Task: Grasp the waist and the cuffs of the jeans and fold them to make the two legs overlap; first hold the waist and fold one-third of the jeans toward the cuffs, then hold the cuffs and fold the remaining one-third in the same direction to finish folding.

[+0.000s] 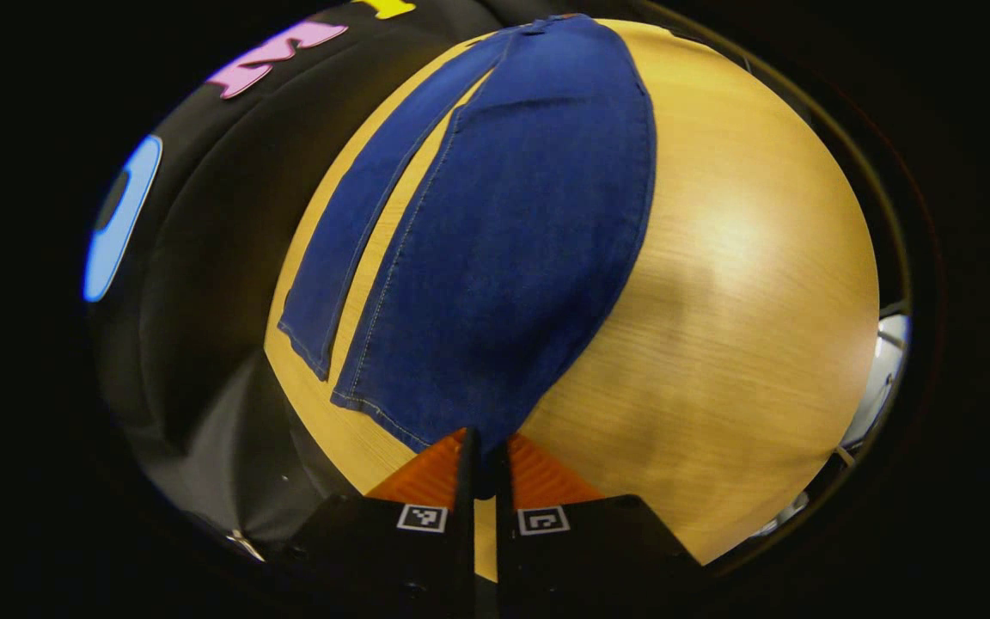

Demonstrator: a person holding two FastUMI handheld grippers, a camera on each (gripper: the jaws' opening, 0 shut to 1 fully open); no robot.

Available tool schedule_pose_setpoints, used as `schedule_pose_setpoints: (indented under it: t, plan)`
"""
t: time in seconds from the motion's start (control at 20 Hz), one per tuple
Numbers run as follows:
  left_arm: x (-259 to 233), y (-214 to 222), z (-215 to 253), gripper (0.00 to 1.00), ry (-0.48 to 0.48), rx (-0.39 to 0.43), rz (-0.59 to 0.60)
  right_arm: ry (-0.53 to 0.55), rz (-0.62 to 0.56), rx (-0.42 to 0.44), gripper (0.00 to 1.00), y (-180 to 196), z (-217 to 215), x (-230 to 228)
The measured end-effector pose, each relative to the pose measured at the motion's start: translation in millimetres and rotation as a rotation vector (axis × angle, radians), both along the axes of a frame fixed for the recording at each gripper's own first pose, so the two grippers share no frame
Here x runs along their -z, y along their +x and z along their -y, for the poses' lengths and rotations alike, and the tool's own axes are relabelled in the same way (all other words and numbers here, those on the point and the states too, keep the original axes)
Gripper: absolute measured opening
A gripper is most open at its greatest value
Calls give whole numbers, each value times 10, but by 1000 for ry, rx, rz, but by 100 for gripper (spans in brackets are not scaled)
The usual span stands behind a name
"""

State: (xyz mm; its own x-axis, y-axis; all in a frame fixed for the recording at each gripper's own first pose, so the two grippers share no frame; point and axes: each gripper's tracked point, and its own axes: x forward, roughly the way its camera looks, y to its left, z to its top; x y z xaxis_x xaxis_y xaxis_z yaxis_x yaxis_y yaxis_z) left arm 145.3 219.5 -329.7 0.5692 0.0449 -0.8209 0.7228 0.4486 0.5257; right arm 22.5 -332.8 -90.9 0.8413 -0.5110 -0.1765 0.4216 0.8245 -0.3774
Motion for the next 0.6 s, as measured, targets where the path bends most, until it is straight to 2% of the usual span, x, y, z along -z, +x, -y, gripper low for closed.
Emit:
schedule_pose_setpoints:
  t: [0.15, 0.2, 0.25, 0.4, 0.6]
  plan:
    - [-22, 15, 46, 10, -37, -37, -14, -77, -77, -66, 96, 247, 278, 268]
    - [14, 20, 12, 1, -36, -38, -21, -87, -102, -91, 97, 326, 357, 400]
    - [-9, 12, 27, 6, -39, -43, -26, -101, -123, -113, 97, 385, 451, 483]
    - [-1, 14, 14, 6, -36, -64, -26, -182, -197, -163, 97, 535, 745, 713]
    - [-2, 18, 18, 6, -14, -83, -2, -303, -405, -262, 97, 677, 1227, 1151]
